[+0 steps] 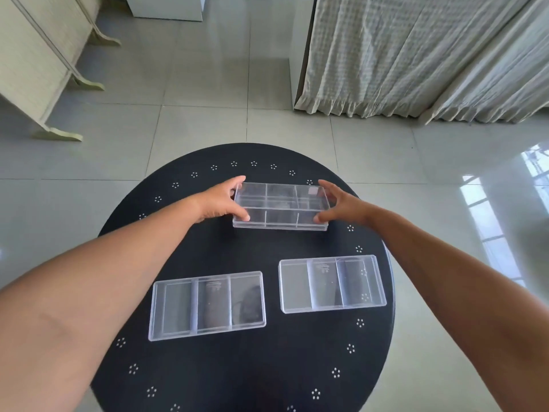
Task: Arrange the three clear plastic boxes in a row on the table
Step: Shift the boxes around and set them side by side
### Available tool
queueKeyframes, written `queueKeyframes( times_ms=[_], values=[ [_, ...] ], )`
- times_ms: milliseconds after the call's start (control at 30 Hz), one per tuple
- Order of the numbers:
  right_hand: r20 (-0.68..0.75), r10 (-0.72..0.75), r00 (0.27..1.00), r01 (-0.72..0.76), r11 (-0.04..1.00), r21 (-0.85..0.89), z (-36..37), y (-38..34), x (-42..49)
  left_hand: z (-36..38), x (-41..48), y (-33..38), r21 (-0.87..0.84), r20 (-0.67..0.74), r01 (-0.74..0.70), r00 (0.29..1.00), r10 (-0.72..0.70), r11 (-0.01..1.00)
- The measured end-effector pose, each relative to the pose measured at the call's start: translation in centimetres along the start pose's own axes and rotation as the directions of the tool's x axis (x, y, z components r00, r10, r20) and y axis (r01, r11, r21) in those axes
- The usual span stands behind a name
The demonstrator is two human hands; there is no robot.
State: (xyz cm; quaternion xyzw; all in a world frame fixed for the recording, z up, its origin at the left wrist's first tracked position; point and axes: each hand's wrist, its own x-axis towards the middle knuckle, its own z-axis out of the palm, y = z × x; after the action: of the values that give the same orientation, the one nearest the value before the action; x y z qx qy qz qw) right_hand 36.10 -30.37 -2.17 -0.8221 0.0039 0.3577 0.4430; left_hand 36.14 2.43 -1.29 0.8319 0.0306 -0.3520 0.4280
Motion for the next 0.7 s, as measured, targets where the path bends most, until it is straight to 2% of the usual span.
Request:
queueKeyframes(
  times_ms=[100,167,233,400,500,600,700],
  values=[
    [0.030,0.071,0.997,-0.076,0.962,0.261,-0.8,-0.5,-0.3,-0.8,-0.6,0.2,-0.388,0.109,0.108,0.992,-0.071,0.915],
    [0.037,0.076,0.996,-0.084,0.931,0.355,-0.5,-0.5,-0.1,-0.7,-0.7,0.2,-0.514,0.125,0.159,0.986,-0.110,0.843],
    [0.047,0.083,0.995,-0.095,0.920,0.381,-0.2,-0.5,-0.1,-0.4,-0.7,0.3,-0.569,0.122,0.206,0.979,-0.166,0.796],
    [0.149,0.024,0.989,-0.074,0.938,0.339,-0.4,-0.7,-0.3,-0.7,-0.6,1.1,-0.571,0.138,0.304,0.951,-0.276,0.763],
    [0.097,0.046,0.994,-0.072,0.956,0.283,-0.2,-0.8,-0.1,-0.9,-1.0,1.5,-0.556,0.170,0.359,0.932,-0.320,0.750],
    [0.046,0.119,0.992,-0.127,0.951,0.283,0.0,-1.1,-0.3,-0.6,-1.6,1.9,-0.501,0.171,0.369,0.929,-0.328,0.783],
    [0.010,0.152,0.988,-0.151,0.965,0.213,0.6,-1.3,-0.3,-0.1,-2.0,1.8,-0.449,0.150,0.386,0.922,-0.358,0.806]
  ],
)
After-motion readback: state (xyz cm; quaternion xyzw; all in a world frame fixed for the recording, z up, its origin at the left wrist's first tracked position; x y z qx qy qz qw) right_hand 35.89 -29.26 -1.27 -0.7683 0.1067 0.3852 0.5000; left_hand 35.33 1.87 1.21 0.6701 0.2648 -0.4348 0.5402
